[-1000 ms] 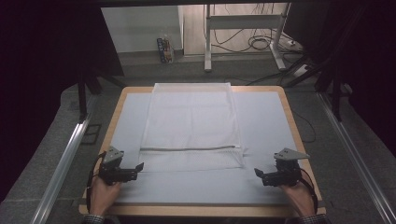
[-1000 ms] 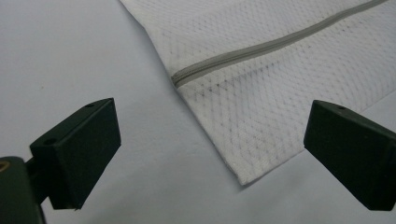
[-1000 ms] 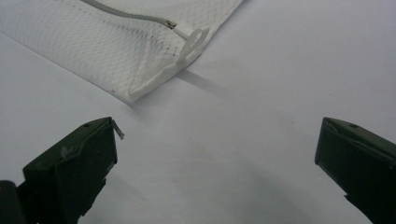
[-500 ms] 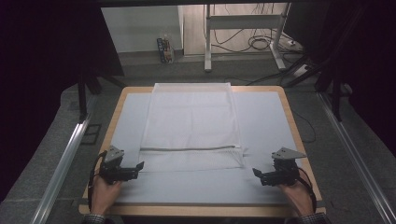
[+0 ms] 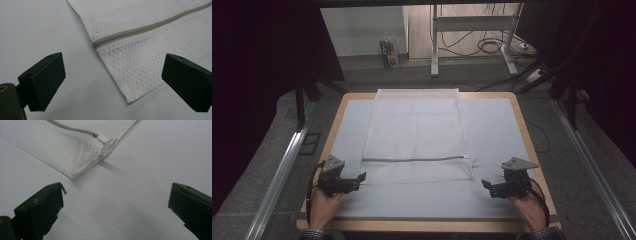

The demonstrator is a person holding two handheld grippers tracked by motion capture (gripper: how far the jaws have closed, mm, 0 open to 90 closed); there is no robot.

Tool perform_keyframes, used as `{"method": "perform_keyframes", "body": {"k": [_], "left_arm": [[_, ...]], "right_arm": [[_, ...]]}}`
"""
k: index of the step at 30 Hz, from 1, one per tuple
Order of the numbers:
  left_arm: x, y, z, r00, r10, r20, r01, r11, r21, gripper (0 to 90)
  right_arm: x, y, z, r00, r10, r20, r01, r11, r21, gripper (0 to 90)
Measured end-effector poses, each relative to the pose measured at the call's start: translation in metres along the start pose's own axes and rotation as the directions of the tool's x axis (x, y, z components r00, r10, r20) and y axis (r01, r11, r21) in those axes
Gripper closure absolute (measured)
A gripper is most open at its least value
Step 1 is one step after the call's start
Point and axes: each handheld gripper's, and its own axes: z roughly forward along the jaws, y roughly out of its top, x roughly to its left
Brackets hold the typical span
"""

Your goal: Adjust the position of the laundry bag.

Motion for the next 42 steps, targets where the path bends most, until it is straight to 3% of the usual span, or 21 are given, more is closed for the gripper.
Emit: {"method": "perform_keyframes", "body": {"k": [9,21,27,38,42], "left_arm": [[-0.001,0.002,0.002,0.9996,-0.018,0.021,0.018,0.9998,0.007,4.7],[0.001,0.009,0.01,0.9998,-0.015,0.012,0.015,0.9998,0.015,5.0],[0.004,0.012,0.012,0.9988,-0.029,0.039,0.028,0.9995,0.012,6.0],[0.012,0.019,0.023,0.9999,-0.012,0.01,0.011,0.9993,0.034,10.8],[0.016,0.023,0.026,1.0,-0.002,0.0,0.002,0.9994,0.036,12.8]], "right_arm": [[0.002,0.004,0.004,0.9999,0.0,-0.011,-0.001,0.9998,-0.018,0.0],[0.004,0.014,0.011,0.9994,-0.013,-0.03,0.013,0.9998,-0.013,0.2],[0.007,0.022,0.016,0.9994,-0.009,-0.034,0.008,0.9996,-0.027,0.6],[0.005,0.032,0.028,0.9974,0.025,-0.067,-0.028,0.999,-0.036,0.4],[0.003,0.04,0.036,0.9967,0.034,-0.074,-0.035,0.9993,-0.013,1.1]]}}
